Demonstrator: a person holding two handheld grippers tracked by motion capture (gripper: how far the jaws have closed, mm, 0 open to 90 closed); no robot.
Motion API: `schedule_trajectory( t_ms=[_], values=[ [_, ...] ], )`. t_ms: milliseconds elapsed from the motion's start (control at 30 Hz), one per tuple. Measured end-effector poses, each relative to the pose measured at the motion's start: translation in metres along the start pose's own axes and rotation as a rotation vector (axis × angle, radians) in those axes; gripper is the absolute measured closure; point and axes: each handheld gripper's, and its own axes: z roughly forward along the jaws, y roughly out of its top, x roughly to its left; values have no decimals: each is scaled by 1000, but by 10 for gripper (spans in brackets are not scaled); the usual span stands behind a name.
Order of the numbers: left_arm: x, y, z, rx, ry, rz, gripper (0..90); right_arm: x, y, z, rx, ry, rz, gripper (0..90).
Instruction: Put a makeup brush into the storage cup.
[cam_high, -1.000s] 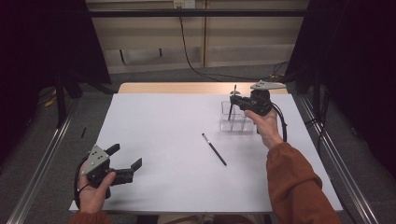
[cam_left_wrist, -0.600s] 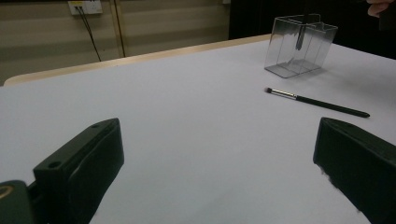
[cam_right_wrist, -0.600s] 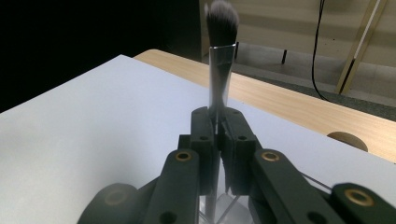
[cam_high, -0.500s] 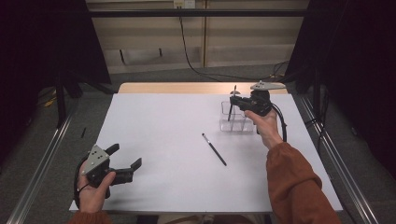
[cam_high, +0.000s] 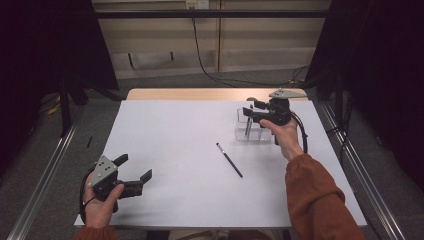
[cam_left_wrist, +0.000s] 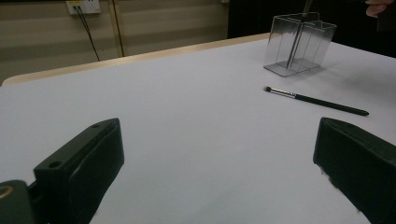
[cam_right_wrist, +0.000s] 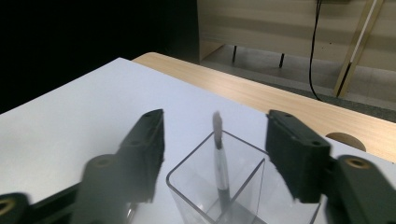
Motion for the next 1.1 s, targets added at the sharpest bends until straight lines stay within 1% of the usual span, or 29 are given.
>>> schedule_trajectory(
  t_ms=[67,100,167,200,267,433,533,633,700,767,833,900,1000,1033,1100],
  values=[
    [0,0,1,-1,-4,-7,18,1,-1,0,-1,-2,-5,304],
    [0,0,2,0,-7,-8,18,1,-1,-1,-8,-3,-5,275],
    [0,0,3,6,-9,-2,19,1,-2,-1,-15,-2,0,239],
    [0,0,3,3,-9,-7,19,1,-3,-2,-17,-3,0,209],
    [0,0,2,4,-4,-7,19,1,-5,-3,-22,-8,9,117],
    [1,0,2,4,0,-3,19,2,-5,-10,-34,-5,9,26],
    [1,0,2,-2,1,-8,19,3,-8,-13,-40,5,6,2],
    [1,0,1,-3,4,-8,19,4,-11,-16,-35,21,-5,4],
    [1,0,1,-1,4,-5,19,5,-11,-18,-37,23,3,4],
    [2,0,1,-4,4,-5,19,5,-12,-22,-39,14,6,6],
    [1,0,0,-9,10,-13,20,6,-14,-25,-36,-6,0,9],
    [2,0,-2,-12,10,-11,20,7,-17,-29,-40,-9,5,8],
    [2,0,-2,-15,14,-19,21,7,-23,-34,-38,-20,5,13],
    [2,0,-2,-15,14,-17,22,8,-24,-35,-41,-26,4,16],
    [2,0,-2,-15,10,-11,22,8,-27,-39,-41,-22,6,13]
  ],
)
